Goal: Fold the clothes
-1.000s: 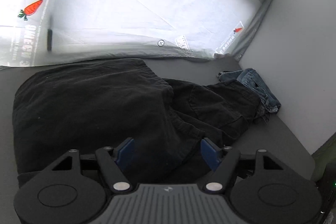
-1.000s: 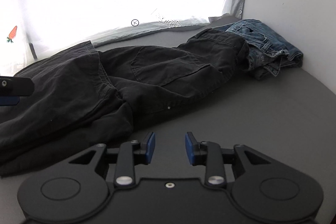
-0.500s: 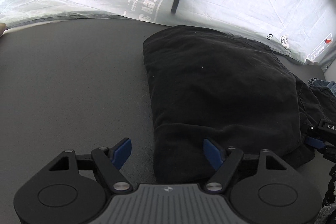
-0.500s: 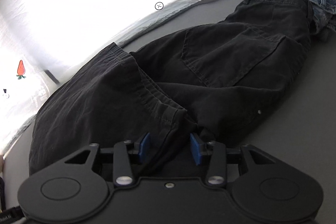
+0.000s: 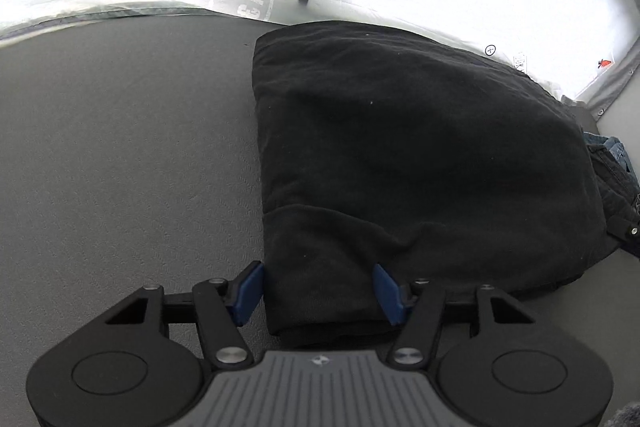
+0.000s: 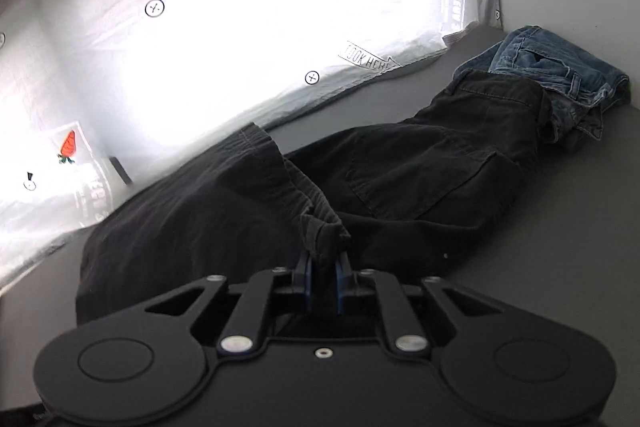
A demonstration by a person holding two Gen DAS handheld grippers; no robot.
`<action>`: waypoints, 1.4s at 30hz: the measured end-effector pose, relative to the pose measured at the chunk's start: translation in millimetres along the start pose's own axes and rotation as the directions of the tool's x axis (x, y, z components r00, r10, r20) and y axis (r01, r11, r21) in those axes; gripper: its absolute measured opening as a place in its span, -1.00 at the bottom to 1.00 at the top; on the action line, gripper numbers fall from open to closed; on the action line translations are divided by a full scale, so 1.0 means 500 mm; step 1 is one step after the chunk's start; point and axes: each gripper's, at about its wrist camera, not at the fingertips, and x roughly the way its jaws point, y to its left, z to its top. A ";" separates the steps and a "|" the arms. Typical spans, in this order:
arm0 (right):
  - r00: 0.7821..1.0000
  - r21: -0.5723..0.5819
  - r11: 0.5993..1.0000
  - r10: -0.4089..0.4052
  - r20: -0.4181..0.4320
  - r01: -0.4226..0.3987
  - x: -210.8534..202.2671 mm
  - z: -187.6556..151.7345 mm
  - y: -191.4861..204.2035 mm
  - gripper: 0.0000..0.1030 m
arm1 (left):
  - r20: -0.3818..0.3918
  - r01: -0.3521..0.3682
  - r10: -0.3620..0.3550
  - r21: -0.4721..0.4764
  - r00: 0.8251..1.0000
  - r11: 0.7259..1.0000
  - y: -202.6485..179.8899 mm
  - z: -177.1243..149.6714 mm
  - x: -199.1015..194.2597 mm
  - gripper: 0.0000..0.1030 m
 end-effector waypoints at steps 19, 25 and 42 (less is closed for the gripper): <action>0.949 0.498 0.842 0.297 -0.105 -0.209 0.075 -0.048 -0.126 0.17 | -0.062 0.012 -0.023 -0.177 0.998 0.984 0.027 0.046 0.008 -0.22; 0.943 0.500 0.833 0.321 -0.089 -0.236 0.088 -0.078 -0.065 0.22 | -0.077 -0.009 -0.006 -0.188 0.997 0.982 0.017 0.059 -0.012 -0.38; 0.912 0.301 0.903 0.369 -0.181 -0.306 -0.033 -0.119 0.048 -0.67 | -0.085 -0.131 0.122 -0.110 0.989 0.985 0.059 -0.016 -0.132 -0.62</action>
